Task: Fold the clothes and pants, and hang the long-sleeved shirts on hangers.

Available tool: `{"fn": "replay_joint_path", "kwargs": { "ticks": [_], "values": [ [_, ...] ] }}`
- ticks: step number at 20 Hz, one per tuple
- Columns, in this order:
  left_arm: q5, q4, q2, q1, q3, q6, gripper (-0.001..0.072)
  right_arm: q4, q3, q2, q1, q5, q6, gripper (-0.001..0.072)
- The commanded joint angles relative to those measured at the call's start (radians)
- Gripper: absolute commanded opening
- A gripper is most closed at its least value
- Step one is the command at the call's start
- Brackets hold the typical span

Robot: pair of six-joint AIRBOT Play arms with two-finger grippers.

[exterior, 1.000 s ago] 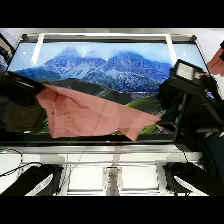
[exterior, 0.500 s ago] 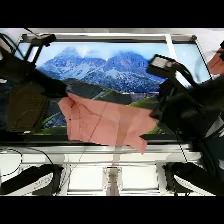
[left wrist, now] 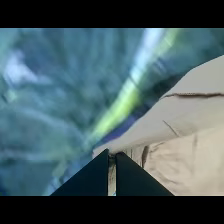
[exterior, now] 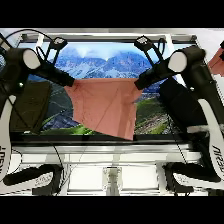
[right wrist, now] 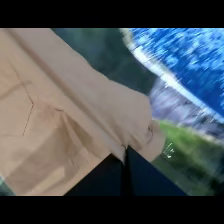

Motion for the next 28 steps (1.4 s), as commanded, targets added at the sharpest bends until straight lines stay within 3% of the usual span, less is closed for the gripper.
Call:
{"fn": "replay_joint_path", "kwargs": {
  "ticks": [1,7,12,15,18,19,20,23,24,25,28],
  "values": [
    [0.213,0.064,-0.003,-0.002,-0.128,0.089,0.0026,-0.045,-0.005,-0.091,-0.018,-0.065,-0.022,0.0004],
    [0.122,0.064,0.035,-0.003,-0.362,0.278,0.0026,-0.005,-0.265,-0.028,0.019,-0.093,-0.056,0.0004],
    [0.045,0.086,0.064,-0.019,-0.458,0.3,0.0027,0.134,-0.492,0.02,0.054,-0.104,-0.059,0.0007],
    [-0.002,0.083,0.064,-0.048,-0.458,0.301,0.0031,0.19,-0.525,0.019,0.104,-0.1,-0.06,0.0084],
    [-0.055,0.083,0.064,-0.092,-0.457,0.329,0.0041,0.202,-0.526,0.018,0.13,-0.064,-0.056,0.01],
    [-0.066,0.083,0.064,-0.105,-0.457,0.329,0.0132,0.204,-0.526,0.019,0.13,-0.043,-0.057,0.0103],
    [-0.083,0.083,0.064,-0.117,-0.457,0.329,0.0209,0.203,-0.526,0.019,0.13,-0.029,-0.057,0.0168],
    [-0.172,0.065,0.072,-0.136,-0.457,0.374,0.0236,0.197,-0.52,0.024,0.126,-0.031,-0.059,0.0326],
    [-0.214,0.035,0.085,-0.135,-0.457,0.405,0.0299,0.204,-0.51,0.024,0.121,-0.03,-0.06,0.0476],
    [-0.25,0.021,0.103,-0.127,-0.457,0.411,0.0388,0.229,-0.497,0.024,0.104,-0.026,-0.07,0.0576],
    [-0.321,0.006,0.196,-0.077,-0.457,0.384,0.0411,0.391,-0.475,0.024,-0.025,-0.025,-0.139,0.0623]
  ]
}}
